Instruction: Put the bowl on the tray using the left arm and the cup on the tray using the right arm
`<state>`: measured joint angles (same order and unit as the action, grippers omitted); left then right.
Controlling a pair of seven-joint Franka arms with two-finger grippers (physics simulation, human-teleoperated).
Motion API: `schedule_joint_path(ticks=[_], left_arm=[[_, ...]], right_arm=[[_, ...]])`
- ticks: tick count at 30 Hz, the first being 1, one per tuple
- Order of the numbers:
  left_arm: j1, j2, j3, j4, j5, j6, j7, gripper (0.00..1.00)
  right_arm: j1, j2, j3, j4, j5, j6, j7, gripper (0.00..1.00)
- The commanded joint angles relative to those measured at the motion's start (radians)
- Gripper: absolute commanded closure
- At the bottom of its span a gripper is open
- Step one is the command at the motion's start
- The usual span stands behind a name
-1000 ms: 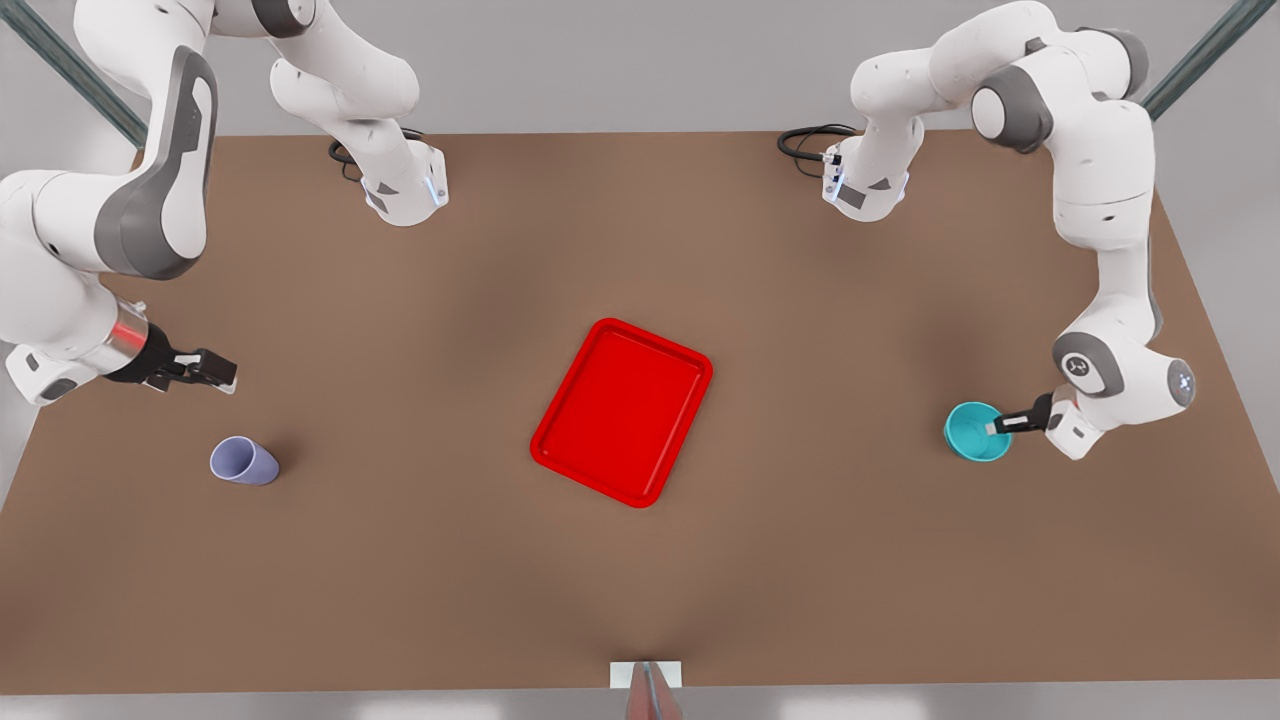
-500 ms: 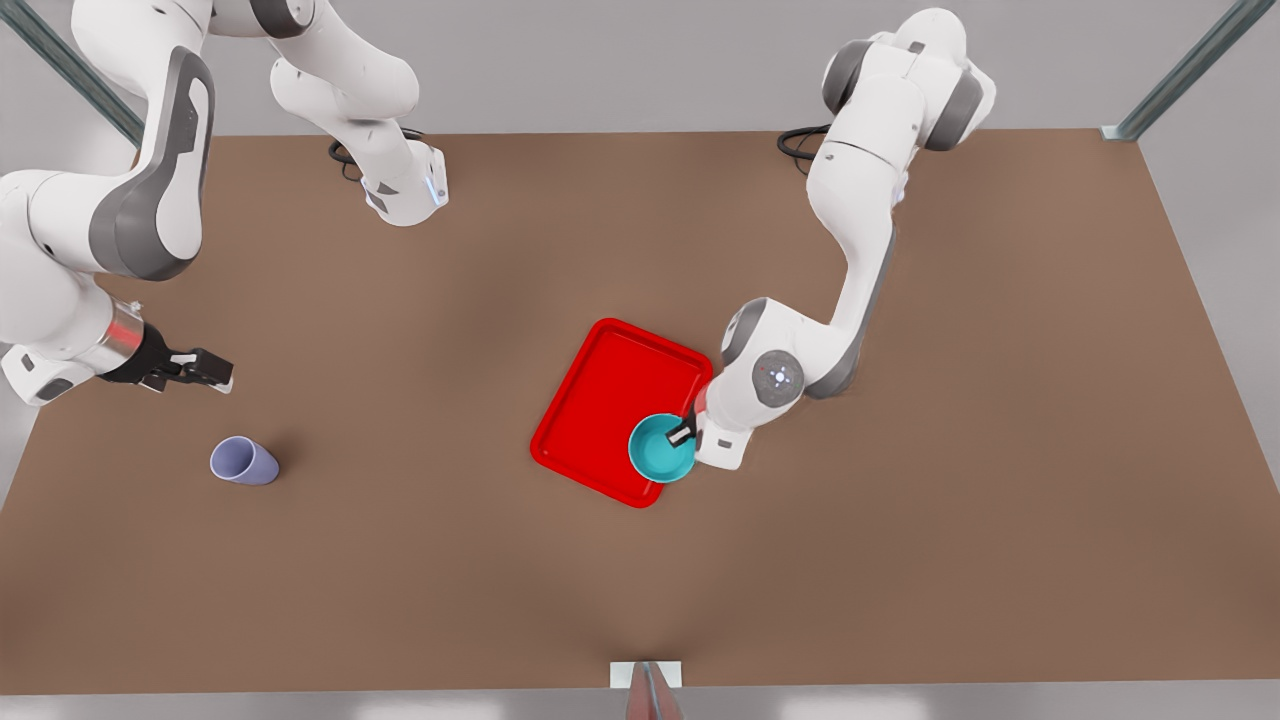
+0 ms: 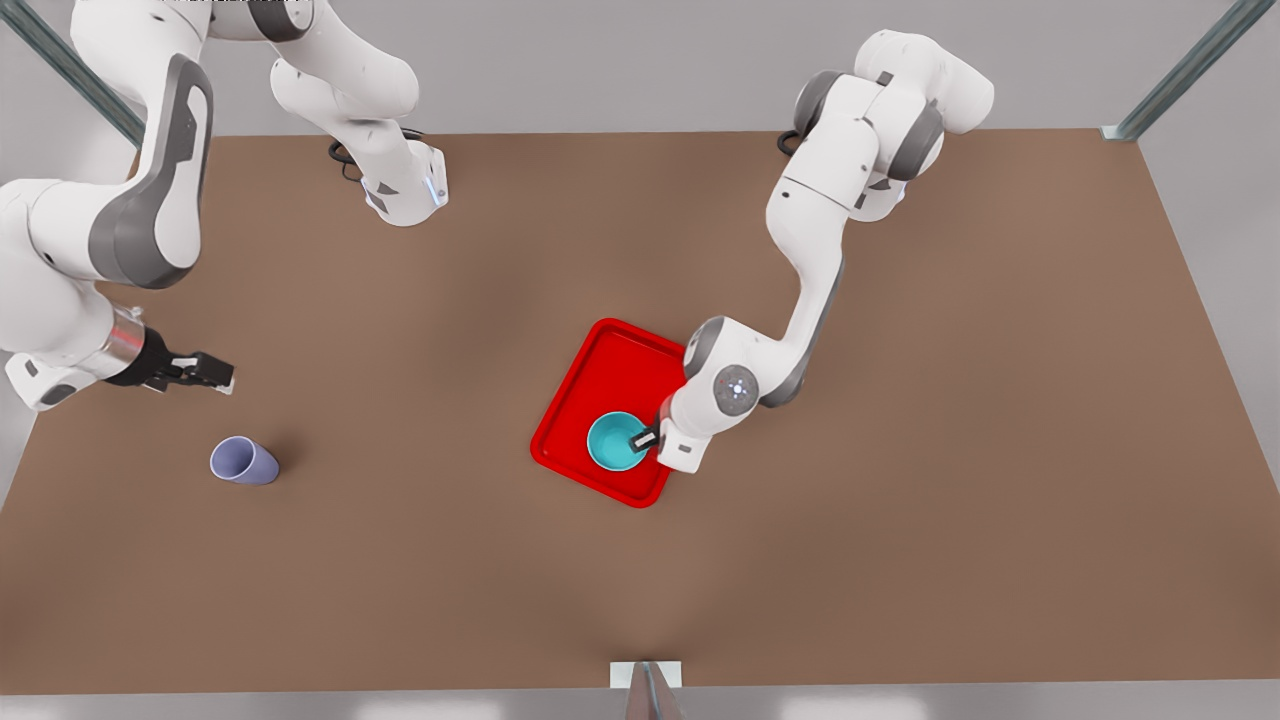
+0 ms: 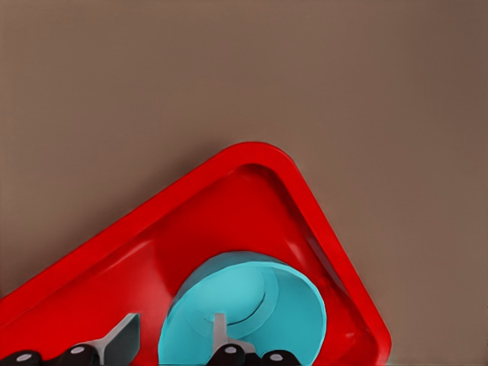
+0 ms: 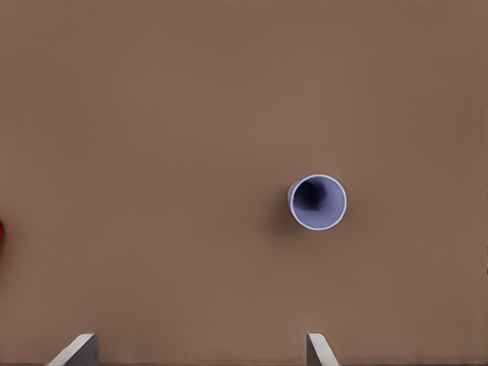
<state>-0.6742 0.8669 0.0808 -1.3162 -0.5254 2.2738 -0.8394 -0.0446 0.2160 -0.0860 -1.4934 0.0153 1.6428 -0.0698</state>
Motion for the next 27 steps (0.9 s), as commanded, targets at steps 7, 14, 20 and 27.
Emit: schedule_joint_path(ticks=[7, 14, 20, 27], left_arm=[[0.163, -0.388, 0.277, 0.009, 0.347, -0.746, 0.855, 0.0], [0.369, -0.637, 0.037, -0.133, 0.538, -0.815, 0.818, 0.0], [0.369, -0.629, 0.043, -0.127, 0.541, -0.817, 0.838, 0.0], [0.369, -0.629, 0.045, -0.127, 0.539, -0.818, 0.838, 0.0]], right_arm=[[-0.035, 0.046, -0.07, -0.154, -0.002, 0.192, -0.024, 0.0], [-0.044, 0.186, -0.132, -0.272, 0.063, 0.549, -0.171, 0.0], [-0.117, 0.264, -0.06, -0.292, 0.12, 0.62, -0.194, 0.0], [-0.149, 0.29, -0.055, -0.292, 0.12, 0.643, -0.226, 0.0]])
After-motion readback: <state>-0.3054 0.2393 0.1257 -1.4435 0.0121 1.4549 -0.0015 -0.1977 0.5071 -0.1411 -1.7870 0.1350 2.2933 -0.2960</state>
